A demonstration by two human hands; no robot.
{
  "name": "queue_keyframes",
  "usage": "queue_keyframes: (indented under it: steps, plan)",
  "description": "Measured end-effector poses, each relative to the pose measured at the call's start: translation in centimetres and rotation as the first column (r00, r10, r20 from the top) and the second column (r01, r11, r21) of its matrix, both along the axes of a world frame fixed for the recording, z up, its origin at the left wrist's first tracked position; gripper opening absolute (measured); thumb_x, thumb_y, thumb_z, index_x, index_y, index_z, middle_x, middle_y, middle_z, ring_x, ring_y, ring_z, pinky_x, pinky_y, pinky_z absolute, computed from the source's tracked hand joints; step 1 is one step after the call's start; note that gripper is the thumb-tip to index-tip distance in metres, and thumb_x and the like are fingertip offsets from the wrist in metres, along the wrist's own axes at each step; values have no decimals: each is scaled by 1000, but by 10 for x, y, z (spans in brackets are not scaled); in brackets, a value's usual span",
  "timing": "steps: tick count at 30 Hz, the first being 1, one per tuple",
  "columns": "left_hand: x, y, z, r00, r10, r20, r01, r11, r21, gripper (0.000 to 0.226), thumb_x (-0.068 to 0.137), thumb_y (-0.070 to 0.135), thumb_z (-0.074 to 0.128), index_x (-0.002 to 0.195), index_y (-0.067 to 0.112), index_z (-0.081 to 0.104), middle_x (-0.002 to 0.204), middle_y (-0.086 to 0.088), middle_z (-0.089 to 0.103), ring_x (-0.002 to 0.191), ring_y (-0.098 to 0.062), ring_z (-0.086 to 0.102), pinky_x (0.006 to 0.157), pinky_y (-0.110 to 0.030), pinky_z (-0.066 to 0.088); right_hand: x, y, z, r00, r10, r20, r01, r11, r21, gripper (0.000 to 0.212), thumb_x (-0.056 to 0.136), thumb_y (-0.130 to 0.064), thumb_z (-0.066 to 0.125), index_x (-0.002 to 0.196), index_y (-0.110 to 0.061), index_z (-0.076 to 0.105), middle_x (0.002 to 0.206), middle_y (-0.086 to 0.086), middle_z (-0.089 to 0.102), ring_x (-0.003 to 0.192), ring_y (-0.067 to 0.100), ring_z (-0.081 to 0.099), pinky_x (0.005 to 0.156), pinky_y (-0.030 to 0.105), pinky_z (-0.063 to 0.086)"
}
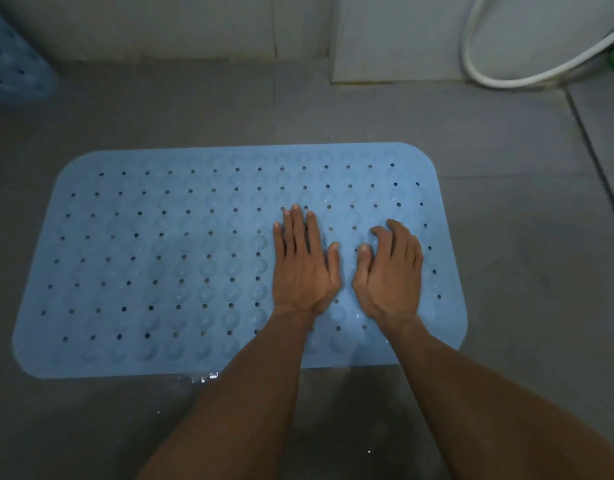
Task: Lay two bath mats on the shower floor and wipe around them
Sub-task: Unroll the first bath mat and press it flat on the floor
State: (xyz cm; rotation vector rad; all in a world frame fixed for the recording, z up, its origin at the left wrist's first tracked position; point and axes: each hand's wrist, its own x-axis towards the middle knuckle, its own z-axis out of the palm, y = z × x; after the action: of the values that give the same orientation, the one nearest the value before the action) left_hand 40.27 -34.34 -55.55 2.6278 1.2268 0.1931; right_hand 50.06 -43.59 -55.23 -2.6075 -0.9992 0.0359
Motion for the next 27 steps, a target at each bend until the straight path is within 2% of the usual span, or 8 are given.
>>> queue_keyframes:
  steps: [2,10,16,20,22,25,27]
  plan:
    - [0,1,3,999,4,-36,-3,1000,9,69,102,44,21,154,-2,19,162,-24,11,152,-35,4,122,-53,12,0,0,3,1000,-11,1,11,1000,19,43,101,-37,38,132,-12,52,148,12,46,141,29,39,121,47,25]
    - [2,1,0,991,-31,-128,34,999,23,68,102,43,25,153,-1,23,161,-25,13,152,-36,7,120,-57,12,-1,3,2,1000,-14,-2,14,999,35,43,98,-37,49,131,-10,55,147,15,47,139,33,41,119,49,28]
    - [4,2,0,987,-29,-161,21,998,-53,70,102,46,17,156,3,9,163,-21,0,152,-32,-5,121,-56,4,4,2,-1,1000,-5,-5,5,1000,-7,45,99,-42,43,133,-14,51,148,12,44,141,29,37,120,48,26]
    - [-1,2,-1,989,-23,-147,14,998,-62,72,101,50,14,157,4,8,164,-19,-2,152,-31,-8,122,-55,0,3,0,-6,1000,20,8,-20,999,-45,47,98,-45,41,134,-15,47,148,11,41,140,29,35,120,48,27]
    - [-3,5,3,992,-48,-118,32,991,-130,75,101,54,13,157,6,3,164,-17,-8,151,-29,-14,122,-53,-7,6,1,0,997,54,-48,-59,994,-97,51,99,-46,37,137,-14,44,152,13,36,144,31,30,122,49,22]
    - [-17,16,29,984,-141,-110,103,949,-297,75,101,57,11,156,11,-12,161,-12,-24,147,-24,-28,120,-47,-19,12,1,29,965,92,-247,-155,956,-250,58,103,-50,32,150,-17,31,164,13,17,153,28,10,126,47,6]
    - [-42,22,57,975,-169,-143,122,948,-293,76,101,57,10,155,11,-15,160,-11,-29,146,-24,-32,119,-45,-21,6,-5,60,952,101,-290,-192,932,-306,60,103,-51,30,154,-19,25,167,12,9,155,28,1,126,48,0]
